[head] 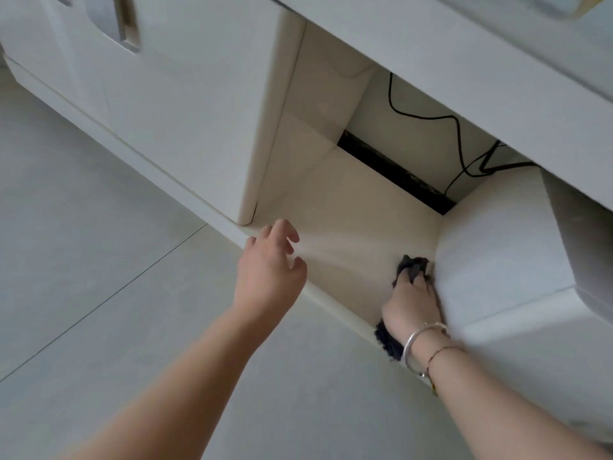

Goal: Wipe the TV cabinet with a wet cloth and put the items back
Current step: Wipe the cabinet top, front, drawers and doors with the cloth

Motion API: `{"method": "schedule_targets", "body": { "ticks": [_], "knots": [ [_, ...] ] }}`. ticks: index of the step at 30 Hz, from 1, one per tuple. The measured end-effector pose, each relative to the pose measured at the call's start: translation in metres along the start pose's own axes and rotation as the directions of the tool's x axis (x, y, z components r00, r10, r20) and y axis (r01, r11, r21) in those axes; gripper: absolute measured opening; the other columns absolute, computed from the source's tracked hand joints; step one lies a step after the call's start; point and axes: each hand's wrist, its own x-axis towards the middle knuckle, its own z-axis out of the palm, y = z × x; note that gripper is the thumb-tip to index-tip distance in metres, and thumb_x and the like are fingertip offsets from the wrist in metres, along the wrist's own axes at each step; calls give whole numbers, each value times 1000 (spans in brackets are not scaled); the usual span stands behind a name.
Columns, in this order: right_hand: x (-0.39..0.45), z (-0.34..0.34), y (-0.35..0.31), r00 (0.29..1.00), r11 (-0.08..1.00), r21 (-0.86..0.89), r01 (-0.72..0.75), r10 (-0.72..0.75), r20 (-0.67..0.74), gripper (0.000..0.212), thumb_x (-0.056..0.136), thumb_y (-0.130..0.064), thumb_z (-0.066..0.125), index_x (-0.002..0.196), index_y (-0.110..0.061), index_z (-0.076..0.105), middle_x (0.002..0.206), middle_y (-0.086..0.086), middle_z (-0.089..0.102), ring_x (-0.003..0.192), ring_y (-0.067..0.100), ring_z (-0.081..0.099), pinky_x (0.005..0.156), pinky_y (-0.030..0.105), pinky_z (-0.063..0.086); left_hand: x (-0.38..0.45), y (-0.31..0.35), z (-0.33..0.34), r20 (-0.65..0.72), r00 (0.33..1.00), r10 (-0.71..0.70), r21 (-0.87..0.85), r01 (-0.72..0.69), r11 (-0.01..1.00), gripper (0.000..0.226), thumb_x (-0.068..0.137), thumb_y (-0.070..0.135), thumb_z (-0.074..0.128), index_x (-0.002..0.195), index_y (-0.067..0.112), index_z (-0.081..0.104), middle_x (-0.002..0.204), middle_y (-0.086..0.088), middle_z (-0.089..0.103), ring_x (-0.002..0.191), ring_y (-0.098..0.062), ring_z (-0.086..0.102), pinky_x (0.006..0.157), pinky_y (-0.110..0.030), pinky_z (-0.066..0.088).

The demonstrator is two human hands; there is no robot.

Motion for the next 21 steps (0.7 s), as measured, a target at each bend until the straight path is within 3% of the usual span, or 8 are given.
{"method": "schedule_targets", "body": {
  "ticks": [2, 5, 8, 12, 14, 16, 18, 21],
  "knots": [
    [-28, 15, 3, 1000, 999, 49, 7, -7, -2, 67, 95, -10, 38, 151, -5, 2, 158, 16, 2, 146, 28, 3, 116, 29, 4, 6, 2, 5, 54, 997, 58, 45, -60, 997, 23, 81, 11, 54, 101, 23, 55, 97, 8, 55, 97, -21, 45, 85, -32, 37],
    [-34, 18, -1, 1000, 993, 114, -14, 13, 12, 67, 94, -6, 37, 152, -7, 2, 159, 13, -2, 147, 27, 0, 116, 28, 3, 13, 4, 11, 93, 995, 37, 65, -44, 997, 22, 83, 14, 56, 102, 24, 57, 100, 9, 51, 101, -20, 41, 84, -28, 27],
    [7, 7, -1, 997, 986, 151, -63, 70, -42, 63, 94, -6, 38, 149, 1, 9, 156, 22, 8, 145, 31, 8, 118, 33, 7, 19, -4, 16, 77, 997, 3, 72, -9, 997, 22, 80, 9, 56, 97, 22, 58, 97, 10, 51, 99, -18, 41, 82, -26, 23],
    [80, 13, 4, 961, 931, 360, -60, 151, -232, 53, 90, -3, 41, 143, 3, 34, 150, 24, 28, 140, 32, 23, 116, 33, 12, 25, -10, 15, 83, 997, 7, 11, -8, 1000, 25, 75, -3, 55, 87, 19, 57, 86, 8, 52, 91, -19, 46, 82, -30, 36],
    [101, 20, 6, 910, 858, 513, -32, 237, -339, 47, 88, -1, 41, 135, 2, 48, 146, 22, 38, 135, 34, 33, 113, 35, 23, 26, -10, 10, 84, 996, -11, -89, 19, 996, 28, 74, -10, 50, 86, 13, 59, 78, 6, 51, 82, -18, 50, 73, -20, 43],
    [112, 22, -6, 886, 804, 595, 1, 275, -373, 45, 89, -1, 40, 132, -3, 54, 147, 15, 41, 136, 30, 35, 109, 33, 31, 28, -10, 2, 85, 993, -78, -212, 95, 973, 29, 78, -11, 45, 88, 11, 60, 77, 5, 51, 70, -11, 47, 54, -8, 37],
    [107, 19, -39, 900, 777, 608, 161, 137, -414, 48, 89, 1, 39, 133, -12, 55, 149, 5, 41, 138, 23, 34, 110, 26, 31, 29, -10, -5, 65, 991, -113, -255, 126, 959, 27, 81, -7, 44, 89, 14, 61, 79, 5, 52, 64, -7, 45, 49, -7, 34],
    [73, 13, -107, 847, 659, 553, 510, -273, -456, 53, 87, 3, 41, 130, -23, 59, 146, -5, 44, 135, 15, 38, 105, 23, 36, 29, -16, -18, 44, 991, -129, -251, 136, 958, 23, 81, -2, 49, 89, 17, 60, 79, 6, 54, 60, -2, 44, 49, -8, 35]
  ]
}}
